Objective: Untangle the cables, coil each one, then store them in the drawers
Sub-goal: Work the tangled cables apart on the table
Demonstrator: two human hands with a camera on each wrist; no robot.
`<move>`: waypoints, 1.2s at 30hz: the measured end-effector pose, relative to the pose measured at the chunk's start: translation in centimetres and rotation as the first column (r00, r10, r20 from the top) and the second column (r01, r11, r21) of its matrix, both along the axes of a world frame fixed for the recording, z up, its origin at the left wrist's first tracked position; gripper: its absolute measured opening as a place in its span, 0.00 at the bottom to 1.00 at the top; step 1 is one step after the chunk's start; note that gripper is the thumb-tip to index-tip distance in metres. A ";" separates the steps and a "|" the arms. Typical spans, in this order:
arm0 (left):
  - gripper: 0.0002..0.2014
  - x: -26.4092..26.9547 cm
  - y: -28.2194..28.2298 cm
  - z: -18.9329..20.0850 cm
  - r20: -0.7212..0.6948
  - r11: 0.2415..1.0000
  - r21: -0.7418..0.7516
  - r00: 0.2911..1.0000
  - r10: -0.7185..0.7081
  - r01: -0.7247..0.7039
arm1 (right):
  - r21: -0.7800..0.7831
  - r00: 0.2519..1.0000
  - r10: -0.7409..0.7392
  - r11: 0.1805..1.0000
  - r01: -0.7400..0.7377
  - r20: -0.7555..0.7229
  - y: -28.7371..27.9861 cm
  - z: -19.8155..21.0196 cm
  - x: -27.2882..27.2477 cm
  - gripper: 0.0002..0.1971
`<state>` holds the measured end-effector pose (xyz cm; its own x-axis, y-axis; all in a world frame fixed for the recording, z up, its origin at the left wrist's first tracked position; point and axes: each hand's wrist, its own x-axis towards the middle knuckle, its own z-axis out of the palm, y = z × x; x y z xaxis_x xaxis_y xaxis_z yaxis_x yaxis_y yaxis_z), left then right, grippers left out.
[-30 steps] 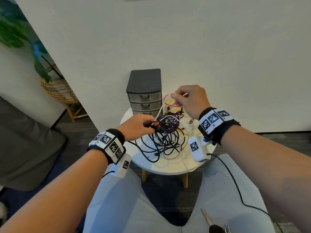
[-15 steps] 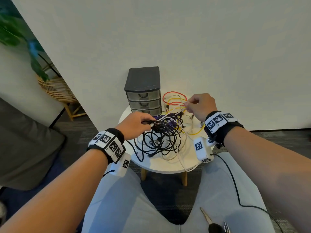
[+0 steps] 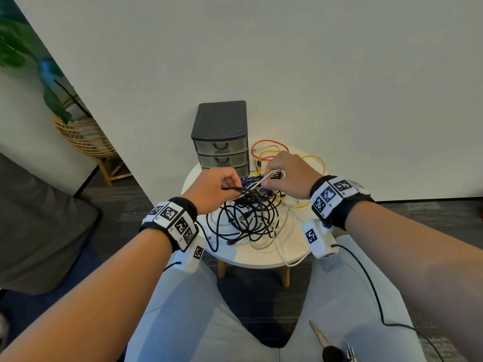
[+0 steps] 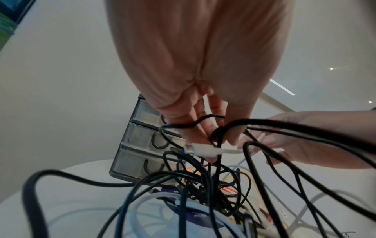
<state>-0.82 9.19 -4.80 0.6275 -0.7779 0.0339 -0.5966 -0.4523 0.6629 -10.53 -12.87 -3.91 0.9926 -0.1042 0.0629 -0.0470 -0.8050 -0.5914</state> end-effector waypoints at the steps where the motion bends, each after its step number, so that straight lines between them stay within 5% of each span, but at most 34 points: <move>1: 0.07 0.0 0.0 0.0 0.006 1.000 -0.001 1.000 -0.004 0.004 | 0.003 0.999 0.032 0.999 -0.032 -0.026 0.2 0.2 0.0 0.06; 4: 0.05 0.0 0.3 0.1 0.016 1.000 0.000 1.000 -0.011 0.011 | 0.096 0.996 0.046 0.995 -0.038 -0.074 0.0 1.1 -0.1 0.16; 9: 0.06 0.1 1.1 0.1 -0.012 0.999 0.043 1.000 0.016 -0.016 | 0.405 0.944 -0.328 0.857 0.318 -0.046 -2.4 1.6 0.7 0.21; 13: 0.09 0.1 1.1 -0.1 -0.049 0.996 0.085 0.999 -0.024 0.028 | 0.306 0.897 -0.440 0.849 0.431 -0.043 -3.7 1.9 0.8 0.18; 23: 0.09 -0.7 -0.6 -0.2 -0.022 0.987 0.154 0.999 -0.046 0.049 | 0.050 0.970 -0.242 0.969 0.242 -0.006 -2.8 1.3 0.0 0.15; 26: 0.07 -1.0 -0.7 -0.4 -0.022 0.968 0.228 0.994 -0.104 0.107 | 0.000 0.959 -0.282 0.959 0.282 -0.007 -2.8 0.7 0.1 0.12; 30: 0.05 -1.1 -0.6 -0.9 -0.039 0.943 0.304 0.991 -0.129 0.135 | -0.023 0.922 -0.359 0.930 0.366 0.147 -1.8 0.4 -0.3 0.23; 33: 0.08 -1.4 -0.7 -1.1 -0.060 0.932 0.332 0.989 -0.134 0.146 | -0.059 0.947 -0.174 0.979 0.196 0.269 0.3 0.7 -0.5 0.08; 34: 0.09 -1.5 -0.8 -1.1 -0.064 0.927 0.339 0.987 -0.145 0.158 | -0.066 0.971 -0.066 0.994 0.083 0.231 1.1 0.7 -0.6 0.02; 36: 0.11 -1.9 -0.9 -0.9 -0.063 0.923 0.343 0.984 -0.166 0.177 | -0.100 0.991 0.129 0.987 -0.126 0.026 2.8 0.5 -0.7 0.07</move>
<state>-2.76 8.25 -5.66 0.4796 -0.8336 -0.2742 -0.6667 -0.5493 0.5037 -11.23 -10.05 -3.38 0.9946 0.0311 0.0990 0.0775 -0.8571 -0.5093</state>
